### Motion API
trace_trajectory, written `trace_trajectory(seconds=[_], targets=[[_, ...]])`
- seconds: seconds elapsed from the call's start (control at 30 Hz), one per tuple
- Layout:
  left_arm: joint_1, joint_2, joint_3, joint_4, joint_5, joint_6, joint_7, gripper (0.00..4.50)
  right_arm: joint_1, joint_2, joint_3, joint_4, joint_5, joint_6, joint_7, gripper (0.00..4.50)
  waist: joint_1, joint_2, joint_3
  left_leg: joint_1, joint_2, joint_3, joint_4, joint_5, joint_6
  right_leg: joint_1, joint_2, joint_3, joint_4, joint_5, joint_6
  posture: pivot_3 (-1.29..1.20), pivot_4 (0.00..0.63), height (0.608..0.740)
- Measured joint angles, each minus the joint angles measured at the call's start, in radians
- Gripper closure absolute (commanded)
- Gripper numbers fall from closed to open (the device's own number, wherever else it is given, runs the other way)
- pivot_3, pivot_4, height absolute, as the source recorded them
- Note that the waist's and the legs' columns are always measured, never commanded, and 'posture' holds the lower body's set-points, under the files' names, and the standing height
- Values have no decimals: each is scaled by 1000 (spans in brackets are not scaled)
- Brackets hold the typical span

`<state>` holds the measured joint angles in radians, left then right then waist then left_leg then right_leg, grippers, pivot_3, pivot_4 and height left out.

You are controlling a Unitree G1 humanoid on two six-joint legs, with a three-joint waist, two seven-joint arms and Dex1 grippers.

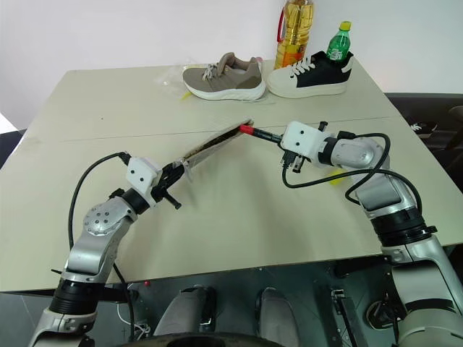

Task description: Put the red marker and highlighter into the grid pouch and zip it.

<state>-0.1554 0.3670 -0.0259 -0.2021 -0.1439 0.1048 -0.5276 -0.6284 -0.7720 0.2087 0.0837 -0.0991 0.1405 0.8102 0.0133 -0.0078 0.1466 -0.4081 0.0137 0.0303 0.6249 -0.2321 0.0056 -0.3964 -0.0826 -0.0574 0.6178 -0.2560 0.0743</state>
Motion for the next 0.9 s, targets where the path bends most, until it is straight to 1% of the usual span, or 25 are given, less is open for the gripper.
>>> trace_trajectory(seconds=[0.13,0.27,0.33,0.47,0.57,0.67,0.77,0.83,0.87,0.9], targets=[[6,1,-7,-5,2,2,-5,4500,-2,0,11,6,-36,-39,11,4095,0,0,0,0,0,0,0,0,0,0,0,0,0,0,-1,0,150,731],[11,20,-30,-21,5,3,-29,4500,-3,-17,38,12,-94,-143,29,4095,0,0,0,0,0,0,0,0,0,0,0,0,0,0,-1,0,150,731],[17,43,-41,-37,4,9,-56,4500,-9,-41,62,19,-129,-239,48,4095,-1,0,0,0,0,0,0,0,0,0,0,0,0,0,-1,0,150,731],[13,87,-61,-49,1,18,-119,4500,-46,-42,97,18,-168,-387,72,4095,-2,0,0,0,1,0,0,0,0,0,1,0,0,0,-1,0,150,731],[3,107,-85,-57,-6,23,-174,4500,-60,-12,123,7,-172,-455,94,4095,-2,0,0,0,1,0,0,0,0,0,1,0,0,0,-1,0,150,731],[-10,120,-89,-57,-9,27,-205,4500,-62,29,144,-3,-174,-478,104,4095,0,0,0,0,1,0,1,0,0,0,1,0,0,0,-1,0,150,731],[-10,127,-89,-58,-9,37,-221,4500,-66,46,144,-3,-187,-481,104,4095,1,0,0,0,1,0,2,0,0,1,1,0,0,0,-1,0,150,731],[-10,125,-90,-58,-9,38,-223,4500,-67,46,143,-3,-193,-484,106,3022,1,0,0,0,1,0,2,0,0,1,0,0,0,0,-1,0,150,731],[-10,123,-91,-58,-9,39,-224,4500,-67,43,143,-3,-194,-492,108,2622,0,0,0,0,1,0,2,0,0,1,0,0,0,0,-1,0,150,731],[-10,121,-95,-60,-9,39,-224,4500,-67,41,143,-3,-195,-501,109,2100,0,0,0,0,1,0,2,0,0,1,0,0,0,0,-1,0,150,731]])
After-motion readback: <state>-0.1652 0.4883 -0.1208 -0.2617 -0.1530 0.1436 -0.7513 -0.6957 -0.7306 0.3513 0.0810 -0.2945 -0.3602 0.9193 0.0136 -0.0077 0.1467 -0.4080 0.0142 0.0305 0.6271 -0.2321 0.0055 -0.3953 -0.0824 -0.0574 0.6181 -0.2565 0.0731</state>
